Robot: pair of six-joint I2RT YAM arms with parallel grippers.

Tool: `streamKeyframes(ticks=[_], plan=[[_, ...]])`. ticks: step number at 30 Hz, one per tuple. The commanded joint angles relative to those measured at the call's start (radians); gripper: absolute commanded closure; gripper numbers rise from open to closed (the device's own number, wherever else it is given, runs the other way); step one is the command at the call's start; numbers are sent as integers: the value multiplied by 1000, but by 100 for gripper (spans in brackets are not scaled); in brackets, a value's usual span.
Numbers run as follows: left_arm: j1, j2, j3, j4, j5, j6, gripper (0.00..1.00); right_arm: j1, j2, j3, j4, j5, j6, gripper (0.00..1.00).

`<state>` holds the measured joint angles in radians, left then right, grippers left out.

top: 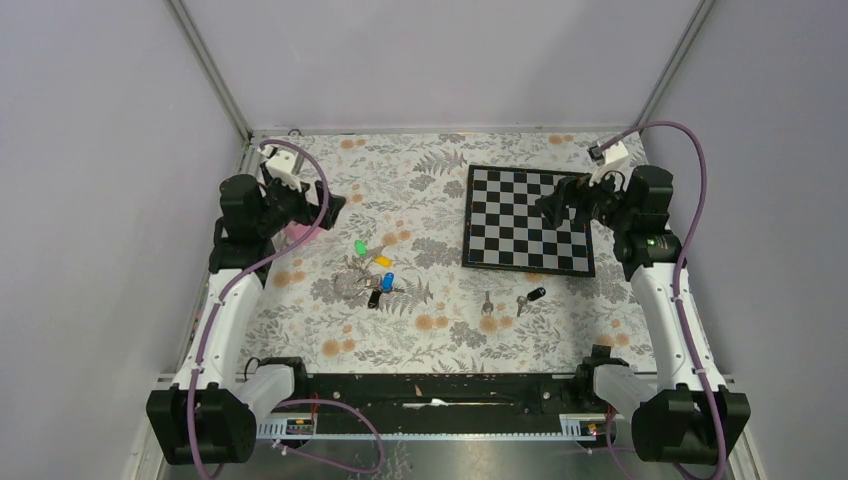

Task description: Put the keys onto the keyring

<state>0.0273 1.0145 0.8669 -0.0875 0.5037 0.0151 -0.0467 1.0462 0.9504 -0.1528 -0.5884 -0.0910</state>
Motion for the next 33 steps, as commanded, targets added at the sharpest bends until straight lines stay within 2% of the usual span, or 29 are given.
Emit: streamKeyframes(ticks=[1,7,14,17,23,29,33], plan=[[-15,8,106,-186,99,248,1,1,-30,38,-57,-70,-75,1],[-85,-8,113,-492,25,526,1,1,-41,20,-119,-183,-148,1],[-169,11,-11,-605,-76,629,2,1,-48,-17,-105,-214,-158,1],[-208,58,-47,-610,-99,621,9,1,-47,-32,-97,-226,-159,1],[-241,216,-47,-563,-140,558,31,1,-46,-46,-88,-235,-157,1],[-270,329,-43,-512,-174,526,46,1,-42,-57,-82,-241,-156,1],[-283,388,-41,-475,-184,507,53,1,-37,-62,-81,-244,-157,1]])
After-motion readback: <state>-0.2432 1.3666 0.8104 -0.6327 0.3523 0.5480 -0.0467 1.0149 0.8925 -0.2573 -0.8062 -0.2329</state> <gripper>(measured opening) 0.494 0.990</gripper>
